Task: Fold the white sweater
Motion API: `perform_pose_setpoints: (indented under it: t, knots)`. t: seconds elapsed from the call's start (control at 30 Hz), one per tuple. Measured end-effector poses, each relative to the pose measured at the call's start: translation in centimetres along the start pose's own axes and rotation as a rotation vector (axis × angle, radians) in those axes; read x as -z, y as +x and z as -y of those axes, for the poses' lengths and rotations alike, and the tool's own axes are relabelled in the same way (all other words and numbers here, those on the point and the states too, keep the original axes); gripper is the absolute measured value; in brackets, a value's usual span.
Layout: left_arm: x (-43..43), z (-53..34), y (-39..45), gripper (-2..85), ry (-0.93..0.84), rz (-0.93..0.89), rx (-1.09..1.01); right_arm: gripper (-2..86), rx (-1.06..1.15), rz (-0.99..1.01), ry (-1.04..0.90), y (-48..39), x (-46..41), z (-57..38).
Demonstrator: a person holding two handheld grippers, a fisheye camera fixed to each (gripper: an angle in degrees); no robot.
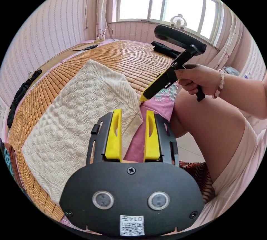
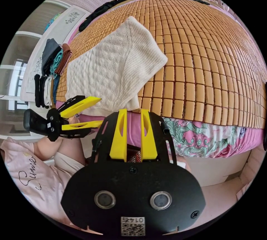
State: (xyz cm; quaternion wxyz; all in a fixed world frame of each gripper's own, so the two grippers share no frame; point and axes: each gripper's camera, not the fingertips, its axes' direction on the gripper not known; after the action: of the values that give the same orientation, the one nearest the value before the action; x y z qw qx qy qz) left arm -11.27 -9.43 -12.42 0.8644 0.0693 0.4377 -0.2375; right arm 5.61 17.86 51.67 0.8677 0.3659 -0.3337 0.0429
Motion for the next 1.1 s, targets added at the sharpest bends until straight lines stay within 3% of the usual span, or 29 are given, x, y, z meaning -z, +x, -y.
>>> perform_pose_setpoints:
  t: [0.2, 0.27, 0.5, 0.6, 0.67, 0.77, 0.83, 0.97, 1.1]
  knots:
    - [-3.8, 2.7, 2.5, 12.9, -0.098, 0.046, -0.059, 0.3, 0.015, 0.176, 0.06, 3.4, -0.3, -1.2]
    - [-4.3, 3.5, 3.0, 9.7, -0.129, 0.095, -0.079, 0.2, 0.024, 0.329, 0.114, 5.1, 0.6, -2.3]
    - [-0.5, 4.1, 4.8, 3.0, -0.123, 0.143, -0.062, 1.6, 0.01, 0.494, 0.222, 8.2, 3.2, -6.5]
    - [3.0, 3.1, 6.4, 2.9, -0.112, 0.183, -0.06, 10.8, -0.119, 0.636, 0.35, 11.0, 3.6, -10.1]
    - [5.5, 2.2, 6.9, 3.3, -0.11, 0.158, -0.009, 23.9, -0.257, 0.727, 0.31, 12.5, 1.6, -12.1]
    - [7.6, 1.1, 7.8, 3.6, -0.115, 0.133, 0.027, 27.4, -0.304, 0.886, 0.296, 12.4, -0.8, -12.9]
    - [8.4, 0.5, 8.4, 3.6, -0.119, 0.123, 0.042, 24.5, -0.338, 0.933, 0.324, 12.3, -1.8, -12.9]
    - [9.6, -0.7, 9.7, 3.7, -0.126, 0.121, 0.036, 9.8, -0.409, 0.883, 0.308, 12.4, -2.9, -12.4]
    - [9.9, -1.3, 10.0, 3.7, -0.131, 0.07, 0.047, 5.6, -0.316, 0.782, 0.329, 11.5, 0.2, -12.7]
